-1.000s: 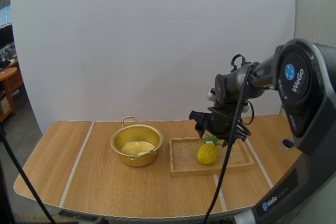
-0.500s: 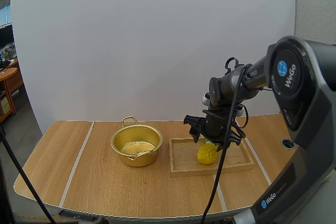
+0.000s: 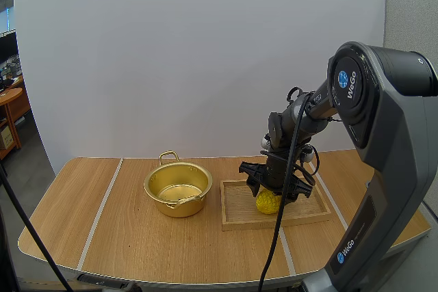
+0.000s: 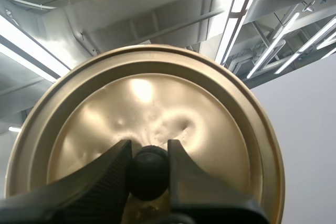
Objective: Open the pot, put the pineapple inside, and close it
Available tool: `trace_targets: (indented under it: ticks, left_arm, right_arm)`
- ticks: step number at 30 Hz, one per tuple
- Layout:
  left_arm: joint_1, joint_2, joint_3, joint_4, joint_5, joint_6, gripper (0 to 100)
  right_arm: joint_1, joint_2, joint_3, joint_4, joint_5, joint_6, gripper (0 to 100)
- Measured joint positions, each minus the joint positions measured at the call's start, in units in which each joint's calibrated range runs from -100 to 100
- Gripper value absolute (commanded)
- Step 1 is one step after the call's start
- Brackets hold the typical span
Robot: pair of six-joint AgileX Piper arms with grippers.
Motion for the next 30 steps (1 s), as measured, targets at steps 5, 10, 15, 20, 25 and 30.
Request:
trace_targets:
  ticks: [5, 10, 15, 20, 25, 30]
  left_arm:
    - [0.00, 0.00, 0.00, 0.00, 0.00, 0.00, 0]
    - [0.00, 0.00, 0.00, 0.00, 0.00, 0.00, 0]
    - [0.00, 0.00, 0.00, 0.00, 0.00, 0.00, 0]
    - [0.00, 0.00, 0.00, 0.00, 0.00, 0.00, 0]
    - [0.00, 0.00, 0.00, 0.00, 0.00, 0.00, 0]
    - [0.00, 0.00, 0.00, 0.00, 0.00, 0.00, 0]
  right_arm:
    - [0.00, 0.00, 0.00, -0.10, 0.00, 0.00, 100]
    - [0.00, 0.00, 0.00, -0.10, 0.00, 0.00, 100]
    - [0.00, 0.00, 0.00, -0.10, 0.00, 0.00, 100]
    - [0.00, 0.50, 0.00, -0.21, -0.56, 0.00, 29]
    - [0.00, 0.58, -0.02, -0.33, -0.52, 0.00, 0]
    - [0.00, 0.58, -0.02, -0.43, -0.52, 0.00, 0]
